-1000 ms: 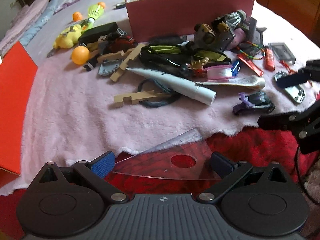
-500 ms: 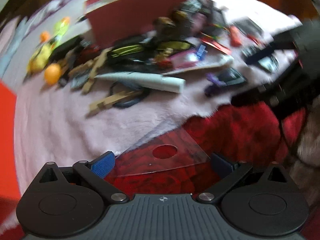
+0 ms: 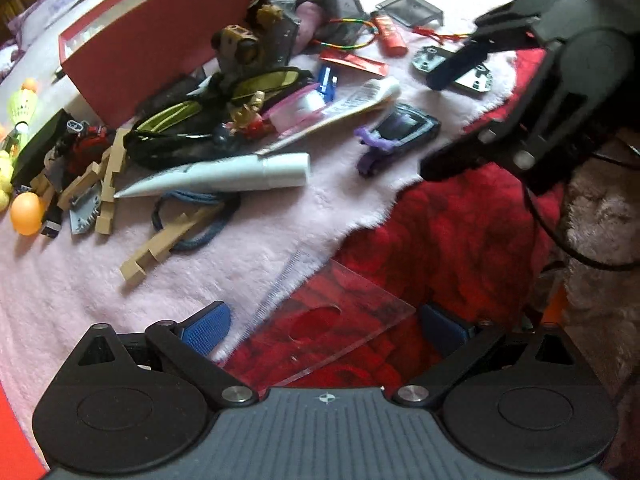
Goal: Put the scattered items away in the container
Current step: 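Grasp the clear triangle ruler on the red blanket with the left tool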
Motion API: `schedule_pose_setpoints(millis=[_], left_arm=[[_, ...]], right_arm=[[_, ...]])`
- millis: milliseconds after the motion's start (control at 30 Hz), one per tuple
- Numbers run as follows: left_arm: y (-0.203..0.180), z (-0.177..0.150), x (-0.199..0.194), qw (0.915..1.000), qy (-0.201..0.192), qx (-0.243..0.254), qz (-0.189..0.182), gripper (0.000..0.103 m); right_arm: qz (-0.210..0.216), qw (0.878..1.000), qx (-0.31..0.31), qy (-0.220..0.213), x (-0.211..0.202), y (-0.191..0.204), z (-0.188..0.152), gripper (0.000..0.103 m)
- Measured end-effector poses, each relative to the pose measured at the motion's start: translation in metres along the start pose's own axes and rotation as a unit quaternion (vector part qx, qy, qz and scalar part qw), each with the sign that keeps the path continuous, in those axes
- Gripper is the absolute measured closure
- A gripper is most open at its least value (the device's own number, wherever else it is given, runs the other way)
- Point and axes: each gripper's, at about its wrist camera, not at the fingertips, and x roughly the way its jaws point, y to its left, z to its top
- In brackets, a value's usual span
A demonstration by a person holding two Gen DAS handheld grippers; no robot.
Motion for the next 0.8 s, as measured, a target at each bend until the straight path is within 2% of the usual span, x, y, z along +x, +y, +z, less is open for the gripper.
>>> schedule_pose_setpoints(millis=[167, 433, 700, 800], left_arm=[[-0.005, -0.006, -0.008, 0.999, -0.031, -0.031, -0.002, 0.039], [-0.002, -0.005, -0.014, 0.9952, -0.055, -0.081, -0.008, 0.057], [-0.001, -0.015, -0.042, 0.9851, -0.093, -0.143, -0.024, 0.058], [-0.001, -0.019, -0.051, 0.9809, -0.103, -0.164, -0.018, 0.058]], right_arm=[[0.002, 1.0, 0.0, 0.005, 0.004, 0.0, 0.0, 0.013], [0.0, 1.0, -0.004, 0.001, 0.002, 0.003, 0.0, 0.013], [-0.002, 1.0, -0.007, -0.005, 0.0, 0.004, -0.001, 0.013], [-0.002, 1.0, -0.011, -0.013, -0.003, 0.005, 0.0, 0.013]])
